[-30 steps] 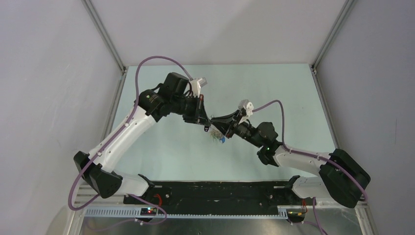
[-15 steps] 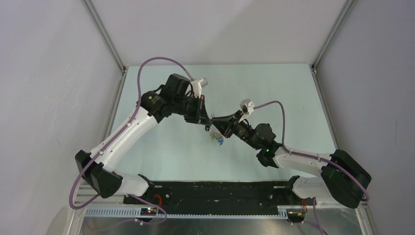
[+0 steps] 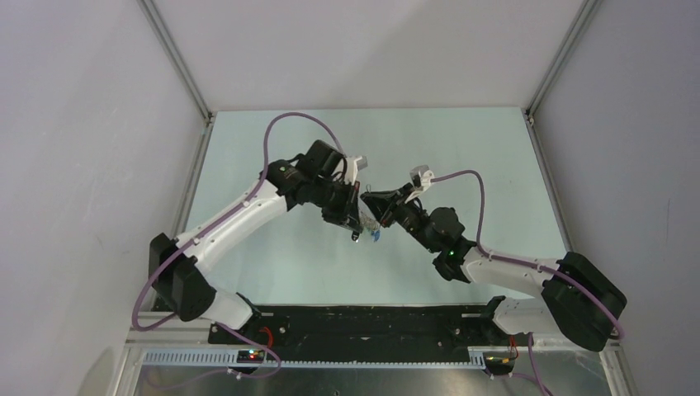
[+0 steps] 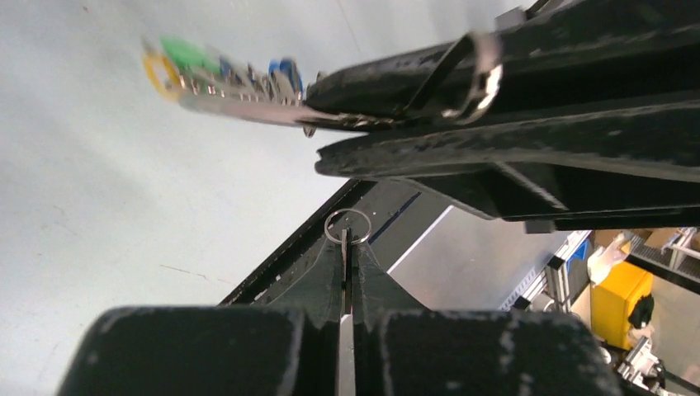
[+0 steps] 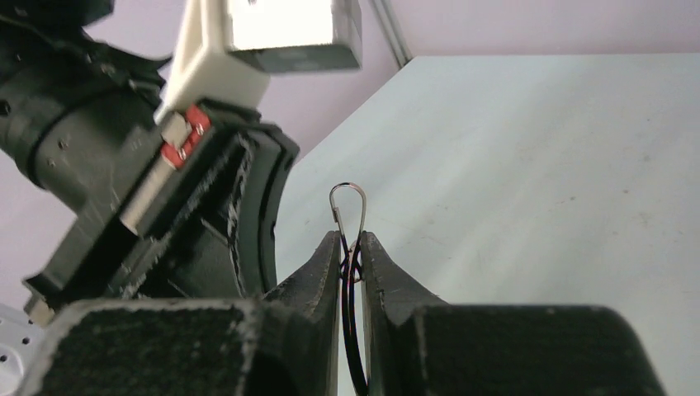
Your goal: Remove the keys from the keyring
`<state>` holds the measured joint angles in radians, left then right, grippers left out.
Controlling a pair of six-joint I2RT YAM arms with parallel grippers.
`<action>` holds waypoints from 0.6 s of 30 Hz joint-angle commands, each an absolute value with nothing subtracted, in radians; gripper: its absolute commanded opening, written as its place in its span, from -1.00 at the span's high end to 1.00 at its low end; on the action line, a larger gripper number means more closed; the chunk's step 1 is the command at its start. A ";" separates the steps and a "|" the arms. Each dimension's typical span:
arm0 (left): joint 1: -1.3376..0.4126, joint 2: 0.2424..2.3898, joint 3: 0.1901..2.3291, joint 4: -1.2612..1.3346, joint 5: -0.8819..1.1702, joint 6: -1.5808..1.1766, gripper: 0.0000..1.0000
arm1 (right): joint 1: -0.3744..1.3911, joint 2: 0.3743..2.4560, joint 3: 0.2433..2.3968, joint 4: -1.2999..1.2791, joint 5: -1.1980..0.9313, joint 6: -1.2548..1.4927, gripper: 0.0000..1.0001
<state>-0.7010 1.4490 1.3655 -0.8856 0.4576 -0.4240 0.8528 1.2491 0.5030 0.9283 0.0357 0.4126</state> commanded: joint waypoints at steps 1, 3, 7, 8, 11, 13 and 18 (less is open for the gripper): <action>-0.707 1.449 1.356 -0.885 0.458 -0.398 0.99 | 0.850 1.200 0.554 0.942 0.124 0.382 1.00; -0.687 1.428 1.339 -0.864 0.406 -0.412 1.00 | 0.837 1.173 0.554 0.866 0.148 0.366 1.00; -0.568 1.396 1.220 -0.725 0.354 -0.459 1.00 | 0.789 1.080 0.546 0.656 0.185 0.319 1.00; -0.550 1.401 1.200 -0.661 0.325 -0.468 0.99 | 0.779 1.042 0.541 0.630 0.181 0.299 1.00; -0.494 1.419 1.113 -0.498 0.257 -0.525 0.99 | 0.744 0.972 0.530 0.526 0.179 0.251 1.00; -0.461 1.440 1.089 -0.392 0.195 -0.550 0.97 | 0.723 0.931 0.529 0.485 0.165 0.224 1.00; -0.398 1.520 1.093 -0.259 0.023 -0.546 0.74 | 0.670 0.862 0.530 0.424 0.113 0.213 1.00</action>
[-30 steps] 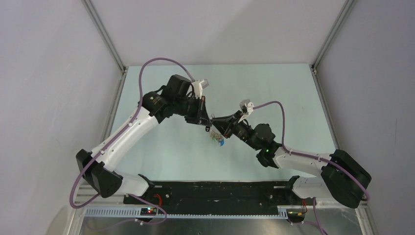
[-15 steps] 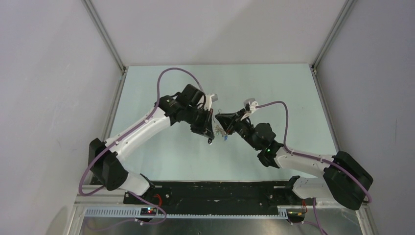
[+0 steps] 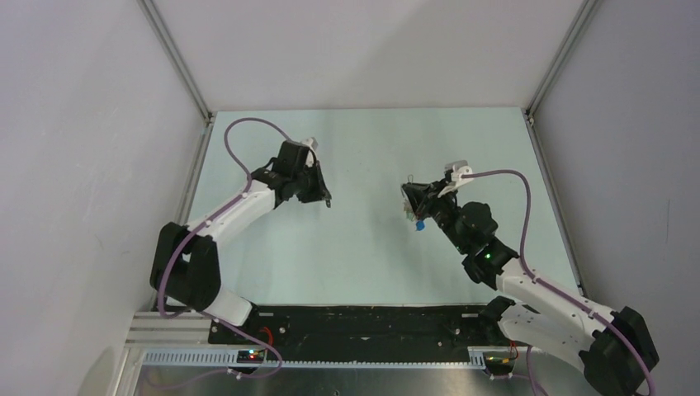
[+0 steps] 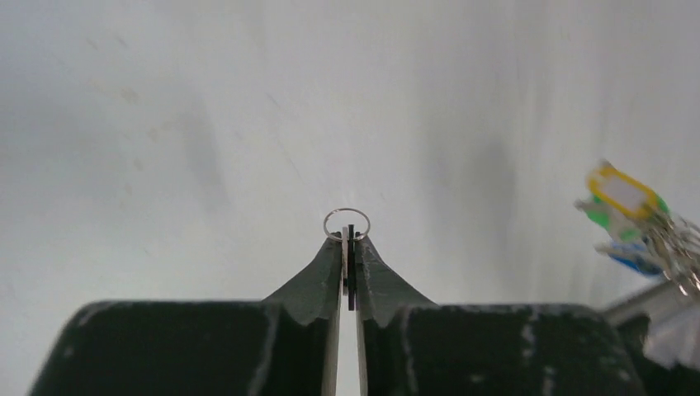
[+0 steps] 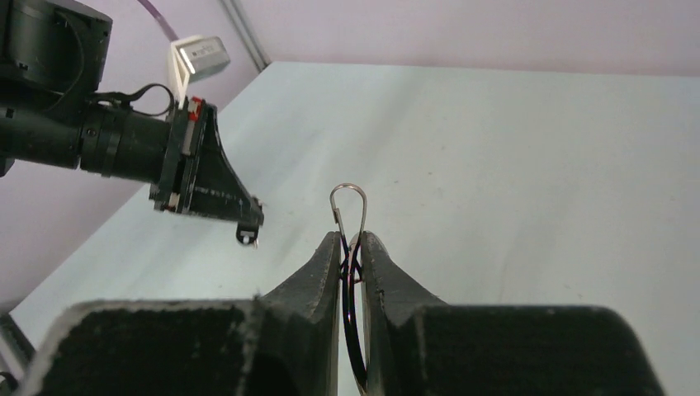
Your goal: Remove the keys from the keyring
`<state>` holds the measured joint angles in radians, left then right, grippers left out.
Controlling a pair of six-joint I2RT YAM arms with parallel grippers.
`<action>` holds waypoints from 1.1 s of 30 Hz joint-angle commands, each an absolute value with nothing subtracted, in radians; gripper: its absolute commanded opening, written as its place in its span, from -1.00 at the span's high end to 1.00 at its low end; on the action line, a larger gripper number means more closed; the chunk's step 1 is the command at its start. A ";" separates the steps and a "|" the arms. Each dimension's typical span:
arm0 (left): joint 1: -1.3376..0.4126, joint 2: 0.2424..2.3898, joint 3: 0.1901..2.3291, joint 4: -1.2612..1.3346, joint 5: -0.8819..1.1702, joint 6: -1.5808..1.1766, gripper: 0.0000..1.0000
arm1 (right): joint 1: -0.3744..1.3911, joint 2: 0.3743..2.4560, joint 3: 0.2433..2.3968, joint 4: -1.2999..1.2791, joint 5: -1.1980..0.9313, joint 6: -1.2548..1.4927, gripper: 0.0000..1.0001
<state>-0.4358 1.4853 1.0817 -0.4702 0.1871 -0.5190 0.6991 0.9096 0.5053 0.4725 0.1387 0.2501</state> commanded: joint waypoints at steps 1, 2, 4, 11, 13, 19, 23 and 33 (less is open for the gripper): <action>-0.387 1.532 1.093 -0.238 0.015 -0.540 0.68 | 0.667 0.851 0.530 0.417 0.110 0.211 1.00; -0.379 1.538 1.096 -0.231 0.006 -0.537 0.51 | 0.662 0.848 0.531 0.408 0.107 0.210 1.00; -0.376 1.548 1.100 -0.222 -0.030 -0.518 -0.02 | 0.654 0.842 0.532 0.398 0.097 0.210 1.00; -0.393 1.358 1.018 -0.121 0.052 -0.464 -0.93 | 0.614 0.870 0.577 0.364 -0.046 0.250 1.00; -0.410 1.271 0.910 -0.003 0.136 -0.402 -0.93 | 0.603 0.885 0.607 0.356 -0.129 0.259 1.00; -0.462 1.065 0.644 0.431 0.434 -0.284 -0.78 | 0.560 0.915 0.681 0.368 -0.488 0.283 1.00; -0.529 1.069 0.634 0.527 0.553 -0.229 -0.66 | 0.547 0.928 0.703 0.389 -0.634 0.271 1.00; -0.636 1.098 0.651 0.598 0.673 -0.122 -0.58 | 0.542 0.951 0.732 0.466 -0.793 0.327 1.00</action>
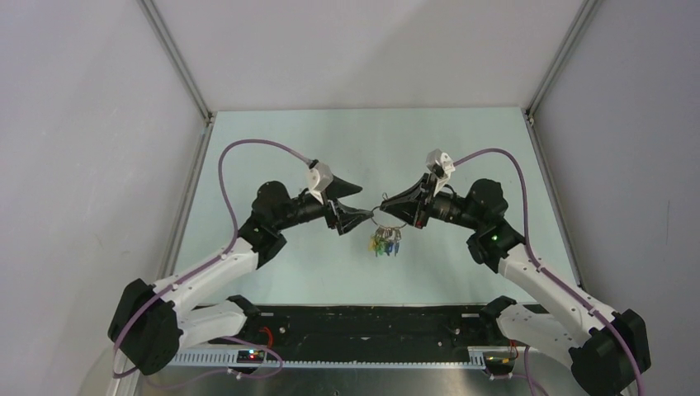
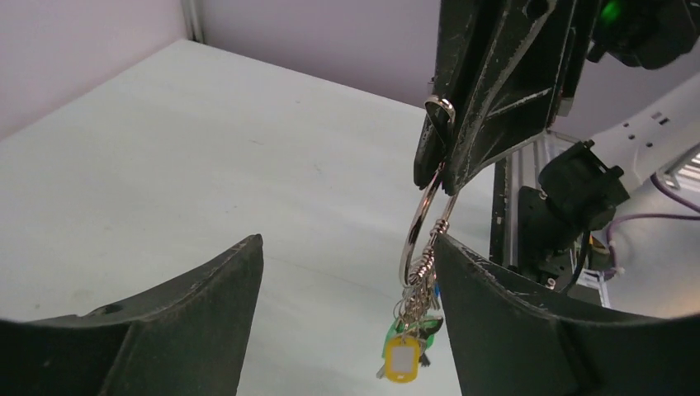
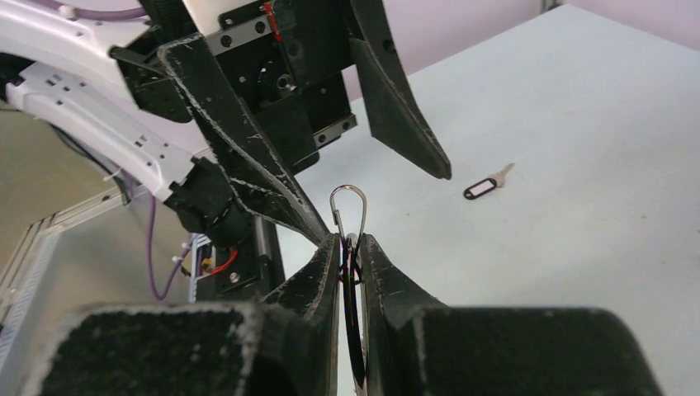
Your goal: Remove the keys from the keyring
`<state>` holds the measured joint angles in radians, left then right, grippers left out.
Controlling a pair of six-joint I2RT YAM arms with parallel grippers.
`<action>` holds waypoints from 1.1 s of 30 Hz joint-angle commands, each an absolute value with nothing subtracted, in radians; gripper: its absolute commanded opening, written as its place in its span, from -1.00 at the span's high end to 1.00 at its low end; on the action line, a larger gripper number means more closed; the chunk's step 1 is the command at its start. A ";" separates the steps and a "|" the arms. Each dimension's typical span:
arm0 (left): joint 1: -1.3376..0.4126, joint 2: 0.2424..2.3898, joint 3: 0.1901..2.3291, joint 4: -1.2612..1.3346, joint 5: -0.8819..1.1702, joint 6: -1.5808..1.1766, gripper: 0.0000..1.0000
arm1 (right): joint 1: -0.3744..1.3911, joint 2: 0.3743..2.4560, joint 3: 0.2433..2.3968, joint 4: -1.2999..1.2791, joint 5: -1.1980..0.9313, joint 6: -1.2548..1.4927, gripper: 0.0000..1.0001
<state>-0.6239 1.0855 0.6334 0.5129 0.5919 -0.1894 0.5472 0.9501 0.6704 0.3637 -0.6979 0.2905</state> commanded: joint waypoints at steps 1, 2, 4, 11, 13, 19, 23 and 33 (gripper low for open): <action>-0.637 1.101 0.654 0.599 0.677 -0.122 -0.54 | 0.543 0.951 0.732 0.476 -0.799 0.331 1.00; -0.637 1.109 0.655 0.601 0.692 -0.123 -0.49 | 0.542 0.952 0.733 0.481 -0.811 0.337 1.00; -0.642 1.123 0.662 0.605 0.715 -0.126 -0.44 | 0.542 0.952 0.732 0.496 -0.823 0.349 1.00; -0.673 1.172 0.695 0.607 0.750 -0.129 -0.08 | 0.544 0.954 0.733 0.523 -0.827 0.366 1.00; -0.678 1.191 0.715 0.607 0.769 -0.141 0.05 | 0.544 0.958 0.732 0.532 -0.828 0.375 1.00; -0.670 1.183 0.724 0.588 0.642 -0.168 0.99 | 0.543 0.905 0.732 0.436 -0.824 0.295 0.29; -0.669 1.113 0.700 0.493 0.577 -0.097 1.00 | 0.542 0.812 0.731 0.239 -0.767 0.147 -0.05; -0.711 1.053 0.847 0.002 0.427 0.058 1.00 | 0.542 0.737 0.707 0.176 -0.631 0.074 -0.09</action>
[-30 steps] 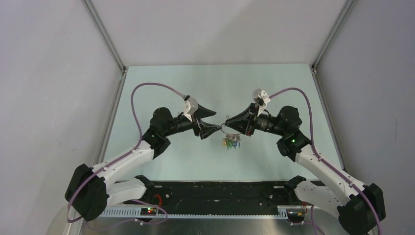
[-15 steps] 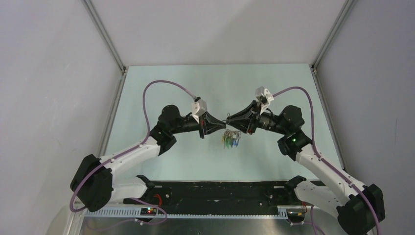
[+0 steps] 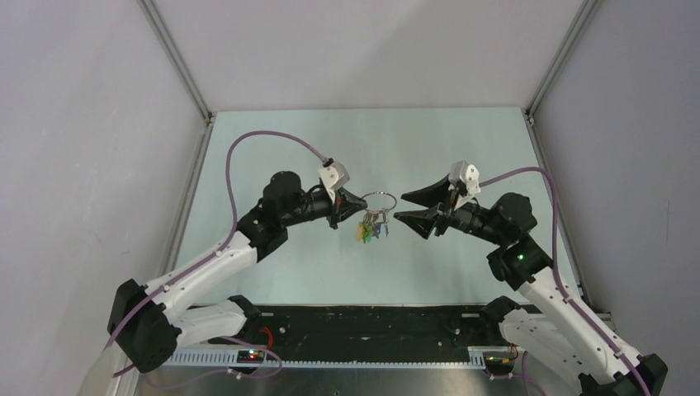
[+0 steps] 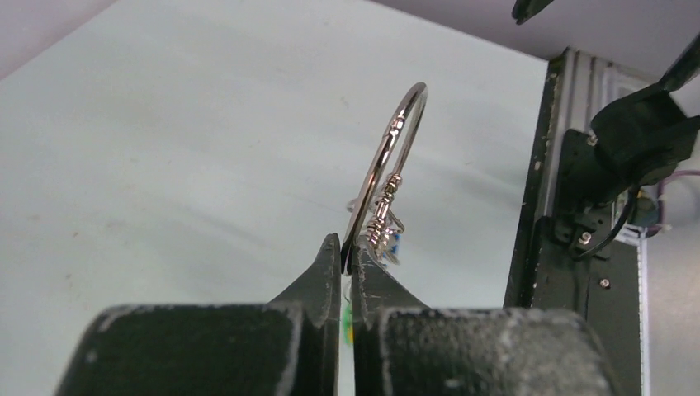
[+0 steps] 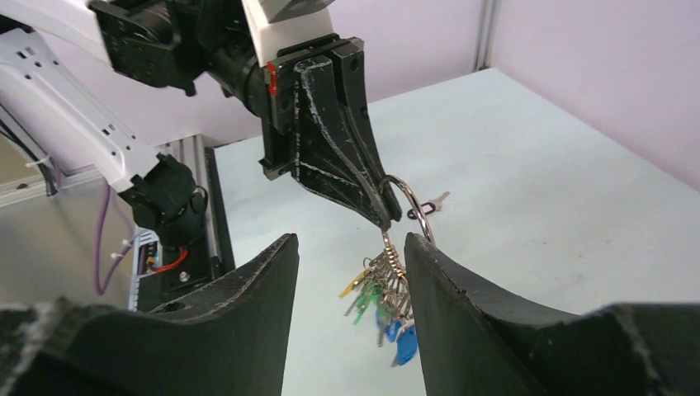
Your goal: Remove the keys from the keyring
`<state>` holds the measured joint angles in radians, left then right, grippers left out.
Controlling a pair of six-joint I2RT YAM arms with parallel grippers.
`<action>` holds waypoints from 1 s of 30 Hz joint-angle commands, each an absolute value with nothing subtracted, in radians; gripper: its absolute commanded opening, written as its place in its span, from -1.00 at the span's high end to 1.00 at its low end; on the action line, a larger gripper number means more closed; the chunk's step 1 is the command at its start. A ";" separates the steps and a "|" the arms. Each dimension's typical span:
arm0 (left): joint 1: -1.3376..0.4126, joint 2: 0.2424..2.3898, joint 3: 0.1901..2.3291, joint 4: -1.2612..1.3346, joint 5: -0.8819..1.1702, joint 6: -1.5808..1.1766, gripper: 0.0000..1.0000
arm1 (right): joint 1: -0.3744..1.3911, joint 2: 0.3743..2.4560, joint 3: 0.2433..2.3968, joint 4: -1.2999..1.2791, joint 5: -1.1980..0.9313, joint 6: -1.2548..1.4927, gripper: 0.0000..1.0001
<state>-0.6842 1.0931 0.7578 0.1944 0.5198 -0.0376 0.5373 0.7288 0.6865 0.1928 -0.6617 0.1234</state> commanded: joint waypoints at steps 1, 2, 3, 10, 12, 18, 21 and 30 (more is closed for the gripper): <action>-0.722 1.051 0.865 -0.026 0.407 0.082 1.00 | 0.542 0.746 0.707 0.182 -0.647 0.071 -0.07; -0.728 1.047 0.872 -0.073 0.399 0.093 1.00 | 0.545 0.750 0.707 0.196 -0.668 0.073 -0.07; -0.738 1.039 0.880 -0.088 0.386 0.110 1.00 | 0.547 0.760 0.707 0.203 -0.671 0.074 -0.06; -0.754 0.999 0.877 -0.115 0.387 0.115 1.00 | 0.665 0.806 0.742 0.183 -0.572 -0.061 -0.12; -0.757 0.995 0.882 -0.116 0.396 0.111 1.00 | 0.717 0.835 0.769 0.140 -0.516 -0.121 -0.11; -0.759 0.983 0.893 -0.115 0.412 0.095 1.00 | 0.804 0.911 0.805 0.115 -0.320 -0.177 -0.08; -0.760 0.968 0.891 -0.115 0.412 0.094 1.00 | 0.820 0.923 0.804 0.128 -0.217 -0.180 -0.07; -0.760 0.939 0.886 -0.115 0.425 0.091 1.00 | 0.832 0.958 0.805 0.131 -0.154 -0.204 0.72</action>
